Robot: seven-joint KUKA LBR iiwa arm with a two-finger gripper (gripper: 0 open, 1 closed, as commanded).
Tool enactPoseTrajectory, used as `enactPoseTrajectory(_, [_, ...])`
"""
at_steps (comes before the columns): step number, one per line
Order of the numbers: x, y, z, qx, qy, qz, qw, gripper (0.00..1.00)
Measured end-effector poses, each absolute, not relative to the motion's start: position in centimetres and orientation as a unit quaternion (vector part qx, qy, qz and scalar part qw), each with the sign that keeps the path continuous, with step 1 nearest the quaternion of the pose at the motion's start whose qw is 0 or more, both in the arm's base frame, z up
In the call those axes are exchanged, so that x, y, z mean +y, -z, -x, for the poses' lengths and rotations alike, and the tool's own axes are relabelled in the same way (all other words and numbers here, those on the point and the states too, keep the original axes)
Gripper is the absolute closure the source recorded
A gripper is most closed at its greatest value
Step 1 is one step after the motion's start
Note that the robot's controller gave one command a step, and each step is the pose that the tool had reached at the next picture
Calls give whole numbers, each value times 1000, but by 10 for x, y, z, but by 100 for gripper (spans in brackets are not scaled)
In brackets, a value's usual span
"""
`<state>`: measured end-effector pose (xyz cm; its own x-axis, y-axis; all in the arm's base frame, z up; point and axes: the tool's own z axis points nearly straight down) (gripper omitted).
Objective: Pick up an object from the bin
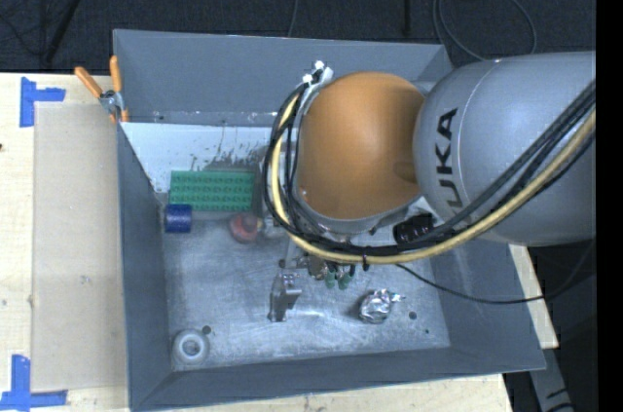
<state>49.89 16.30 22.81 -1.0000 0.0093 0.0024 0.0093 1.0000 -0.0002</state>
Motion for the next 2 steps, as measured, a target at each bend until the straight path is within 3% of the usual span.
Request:
enactPoseTrajectory(1, [137, -161, -591, -999, -1, 41, 0, 0])
enactPoseTrajectory(2, [145, -74, -609, -989, 3, 149, -5, 0])
